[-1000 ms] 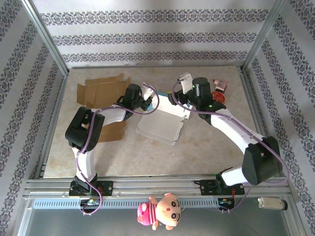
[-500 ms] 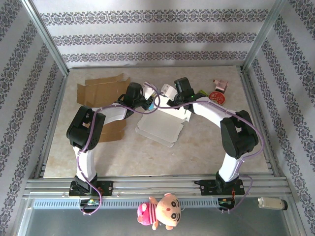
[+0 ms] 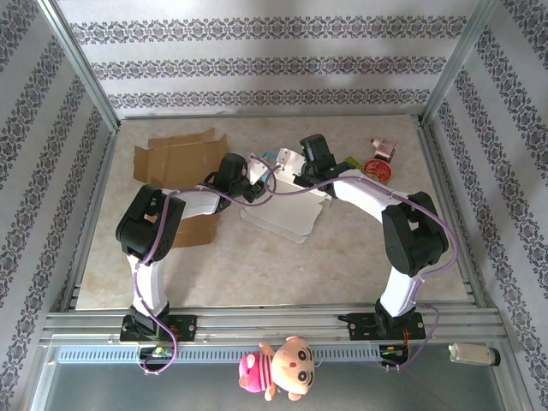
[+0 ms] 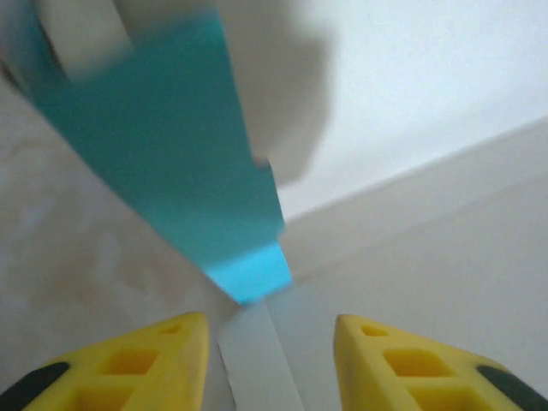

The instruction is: Fold the paper box

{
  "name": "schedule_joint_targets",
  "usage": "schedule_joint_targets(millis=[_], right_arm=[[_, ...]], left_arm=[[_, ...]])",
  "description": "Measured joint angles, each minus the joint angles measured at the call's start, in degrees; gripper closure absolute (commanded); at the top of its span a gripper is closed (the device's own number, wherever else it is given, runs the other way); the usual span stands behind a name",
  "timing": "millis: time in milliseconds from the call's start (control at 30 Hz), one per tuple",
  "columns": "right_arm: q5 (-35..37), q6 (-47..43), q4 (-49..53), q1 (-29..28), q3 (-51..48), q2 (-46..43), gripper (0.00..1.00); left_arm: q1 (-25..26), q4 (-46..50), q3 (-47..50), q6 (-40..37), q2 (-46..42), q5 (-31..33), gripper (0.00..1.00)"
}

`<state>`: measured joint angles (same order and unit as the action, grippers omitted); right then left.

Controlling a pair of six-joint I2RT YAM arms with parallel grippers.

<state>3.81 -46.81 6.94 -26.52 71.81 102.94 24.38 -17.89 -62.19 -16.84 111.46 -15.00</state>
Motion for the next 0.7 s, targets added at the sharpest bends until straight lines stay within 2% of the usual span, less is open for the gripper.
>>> schedule_joint_targets(millis=[167, 333, 500, 700], right_arm=[[-0.04, -0.81, -0.33, 0.00, 0.00, 0.00, 0.84], [-0.70, -1.20, -0.31, 0.02, 0.04, 0.02, 0.84], [-1.64, -1.20, -0.13, 0.04, 0.66, 0.52, 0.84], [-2.25, -1.20, 0.17, 0.07, 0.98, 0.63, 0.84]], left_arm=[[-0.24, -0.07, 4.07, 0.74, -3.72, -0.22, 0.53], [-3.61, -0.83, 3.15, 1.20, -4.24, -5.07, 0.54], [-7.32, -0.22, -3.45, 1.44, -0.50, -11.87, 0.53], [-7.52, -0.22, -8.41, 1.86, 4.31, -17.75, 0.54]])
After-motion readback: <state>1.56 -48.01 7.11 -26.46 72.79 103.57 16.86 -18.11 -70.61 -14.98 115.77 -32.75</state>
